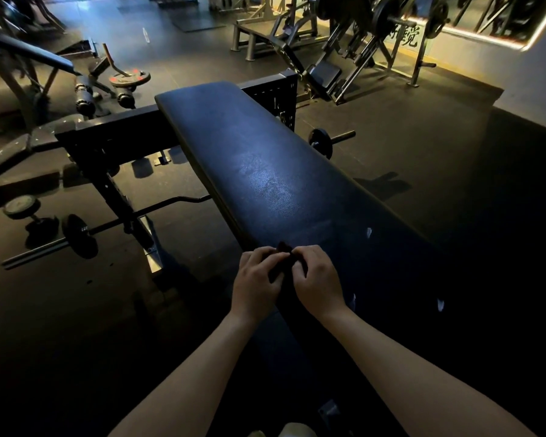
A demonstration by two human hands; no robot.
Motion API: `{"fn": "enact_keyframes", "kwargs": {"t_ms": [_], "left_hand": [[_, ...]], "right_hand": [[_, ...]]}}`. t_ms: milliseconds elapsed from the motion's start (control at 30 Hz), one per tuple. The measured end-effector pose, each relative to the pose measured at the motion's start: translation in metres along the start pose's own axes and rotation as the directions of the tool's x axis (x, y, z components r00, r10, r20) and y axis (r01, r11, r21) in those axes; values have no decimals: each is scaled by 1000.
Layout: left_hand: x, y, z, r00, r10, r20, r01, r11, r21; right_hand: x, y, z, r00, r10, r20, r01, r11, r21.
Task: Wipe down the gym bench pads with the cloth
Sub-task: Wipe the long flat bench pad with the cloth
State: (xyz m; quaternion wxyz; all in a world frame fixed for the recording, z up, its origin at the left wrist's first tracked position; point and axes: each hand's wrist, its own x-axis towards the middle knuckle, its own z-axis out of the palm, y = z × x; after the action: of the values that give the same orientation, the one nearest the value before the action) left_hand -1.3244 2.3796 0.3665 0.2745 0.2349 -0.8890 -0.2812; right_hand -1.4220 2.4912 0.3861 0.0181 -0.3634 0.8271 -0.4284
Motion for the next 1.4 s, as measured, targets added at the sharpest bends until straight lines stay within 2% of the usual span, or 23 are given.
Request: {"fn": "enact_keyframes", "kwargs": {"t_ms": [100, 200, 267, 433, 533, 600, 767, 900, 1000, 1167, 1267, 1333, 1400], "left_hand": [[11, -7, -1, 998, 26, -59, -25, 1000, 17], [34, -15, -1, 988, -88, -128, 94, 995, 40], [44, -16, 3, 983, -161, -94, 164, 986, 26], [28, -4, 6, 990, -131, -47, 133, 990, 45], [5, 15, 6, 990, -140, -31, 141, 990, 32], [-11, 23, 7, 992, -128, -19, 129, 991, 38], [-14, 25, 3, 994, -109, -29, 111, 991, 77], [11, 18, -5, 972, -196, -130, 204, 978, 51], [25, 16, -1, 952, -289, -102, 293, 955, 32], [4, 30, 13, 977, -208, -45, 212, 973, 97], [-1, 38, 10, 977, -207, -51, 209, 977, 48], [0, 46, 2, 956, -288, -57, 284, 956, -70], [3, 53, -7, 913, -406, -23, 388, 888, -247]], "right_hand": [[3, 1, 3, 1000, -12, 6, 12, 999, -39], [8, 2, 6, 999, -21, 33, 23, 998, -60], [9, 2, 7, 999, -34, 31, 36, 997, -66], [11, 0, 5, 999, -35, -19, 35, 999, 13], [10, 2, -2, 998, 27, -63, -22, 996, 82], [7, 4, -7, 998, 53, -36, -50, 996, 72], [-7, 7, -9, 997, -59, 51, 61, 997, -44], [-6, 8, -6, 998, -54, 41, 58, 994, -93], [-6, 7, -8, 998, -53, 39, 55, 997, -58], [-4, 8, -15, 997, -49, 59, 46, 997, 61], [-2, 9, -24, 994, 24, 107, -44, 981, 190], [0, 9, -29, 986, 49, 159, -89, 964, 251], [2, 7, -30, 981, 28, 191, -86, 950, 301]]}}
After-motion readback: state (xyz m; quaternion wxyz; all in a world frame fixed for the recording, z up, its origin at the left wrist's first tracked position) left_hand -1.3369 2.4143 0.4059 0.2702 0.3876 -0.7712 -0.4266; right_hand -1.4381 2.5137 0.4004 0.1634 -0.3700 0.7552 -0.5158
